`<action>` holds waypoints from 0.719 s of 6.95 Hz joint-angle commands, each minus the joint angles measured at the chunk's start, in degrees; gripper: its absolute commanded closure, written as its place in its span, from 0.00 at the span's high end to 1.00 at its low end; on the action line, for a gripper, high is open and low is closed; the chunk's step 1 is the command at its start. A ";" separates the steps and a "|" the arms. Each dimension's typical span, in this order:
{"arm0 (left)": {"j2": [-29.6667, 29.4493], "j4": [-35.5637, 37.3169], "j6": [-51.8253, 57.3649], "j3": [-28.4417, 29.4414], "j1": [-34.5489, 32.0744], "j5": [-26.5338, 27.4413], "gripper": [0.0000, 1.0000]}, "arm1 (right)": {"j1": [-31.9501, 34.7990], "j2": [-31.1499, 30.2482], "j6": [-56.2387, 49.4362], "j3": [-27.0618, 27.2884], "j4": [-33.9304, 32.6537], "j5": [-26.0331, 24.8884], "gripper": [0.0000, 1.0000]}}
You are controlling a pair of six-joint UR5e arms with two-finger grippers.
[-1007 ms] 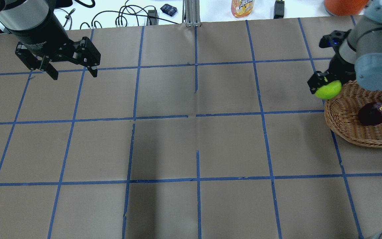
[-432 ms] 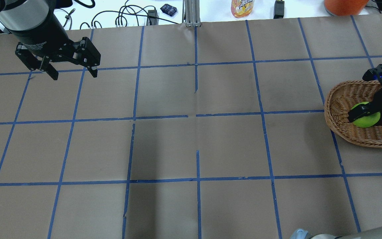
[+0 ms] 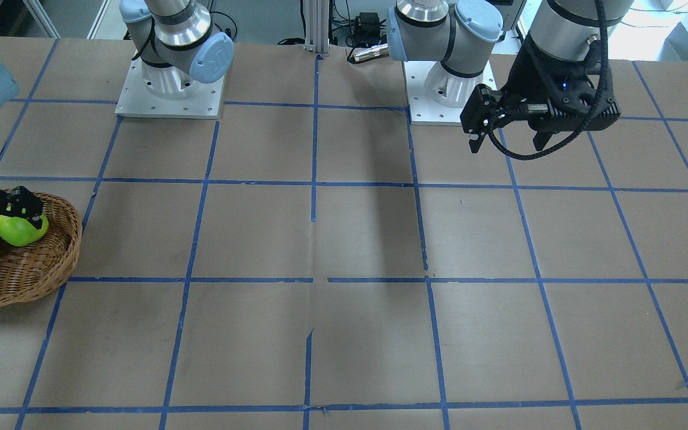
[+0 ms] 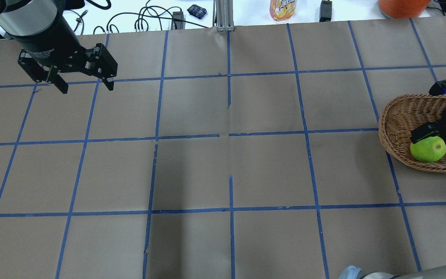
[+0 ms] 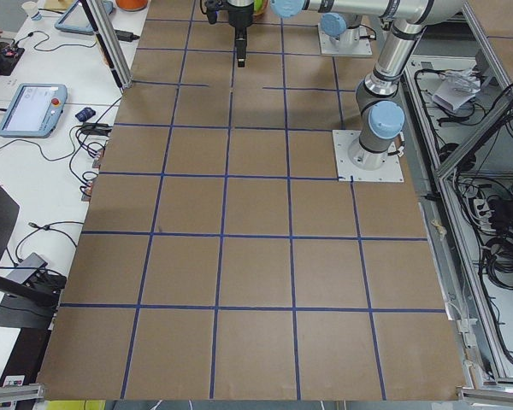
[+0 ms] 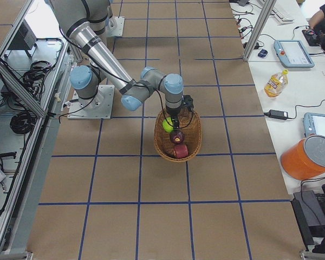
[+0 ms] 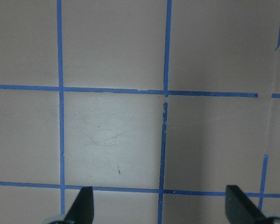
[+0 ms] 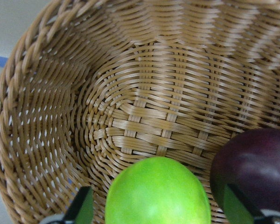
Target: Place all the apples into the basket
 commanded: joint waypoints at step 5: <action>-0.09 0.02 -0.11 0.00 0.00 -0.05 1.00 | 22.07 -10.39 31.51 -25.61 42.79 1.76 1.00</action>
